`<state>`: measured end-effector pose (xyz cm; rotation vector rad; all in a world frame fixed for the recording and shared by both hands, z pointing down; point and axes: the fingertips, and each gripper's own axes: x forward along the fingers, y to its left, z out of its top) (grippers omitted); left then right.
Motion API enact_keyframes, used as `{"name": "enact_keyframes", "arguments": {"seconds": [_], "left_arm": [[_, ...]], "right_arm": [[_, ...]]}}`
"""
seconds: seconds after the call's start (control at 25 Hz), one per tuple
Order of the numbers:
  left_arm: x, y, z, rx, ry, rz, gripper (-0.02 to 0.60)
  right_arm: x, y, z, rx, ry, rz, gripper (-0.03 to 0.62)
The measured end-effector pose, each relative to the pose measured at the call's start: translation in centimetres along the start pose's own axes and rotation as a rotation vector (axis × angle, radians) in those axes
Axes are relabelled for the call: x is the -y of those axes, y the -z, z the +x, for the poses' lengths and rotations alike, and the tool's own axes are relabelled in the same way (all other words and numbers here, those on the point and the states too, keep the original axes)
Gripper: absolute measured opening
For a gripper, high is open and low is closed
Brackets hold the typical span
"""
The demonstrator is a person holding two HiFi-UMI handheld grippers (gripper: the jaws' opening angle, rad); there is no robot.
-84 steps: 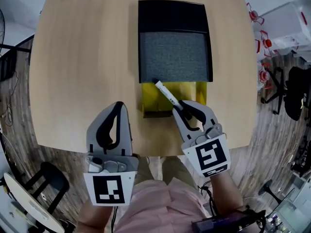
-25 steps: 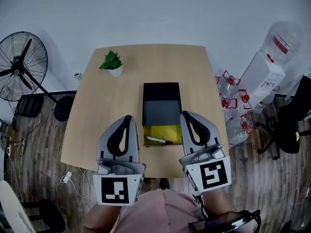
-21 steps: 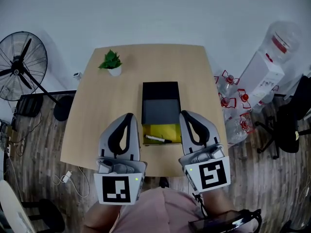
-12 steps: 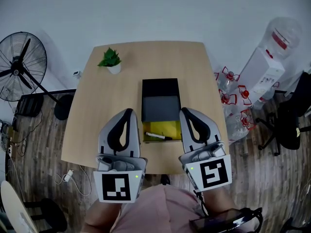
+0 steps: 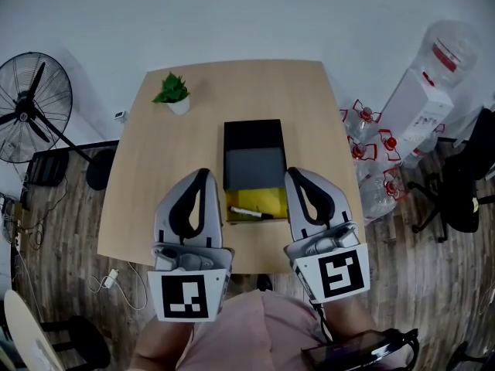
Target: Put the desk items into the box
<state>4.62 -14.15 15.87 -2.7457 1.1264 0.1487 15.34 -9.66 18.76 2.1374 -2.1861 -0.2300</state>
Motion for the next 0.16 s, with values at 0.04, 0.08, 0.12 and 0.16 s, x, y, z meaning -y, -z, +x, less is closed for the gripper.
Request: {"name": "enact_keyframes", "arguments": {"seconds": [0.04,0.08,0.12,0.16], "left_arm": [[0.04,0.03,0.01,0.000,0.001,0.000,0.010],[0.08,0.07,0.02,-0.001,0.001,-0.001,0.010],[0.12,0.11,0.03,-0.001,0.002,0.000,0.010],[0.16,0.15,0.04,-0.002,0.002,0.000,0.010]], "right_arm": [[0.01,0.02,-0.02,0.000,0.000,0.000,0.000],[0.02,0.04,-0.04,0.000,0.000,0.001,0.000],[0.03,0.05,-0.06,0.001,0.000,0.001,0.000],[0.05,0.05,-0.08,0.001,0.000,0.002,0.002]]}}
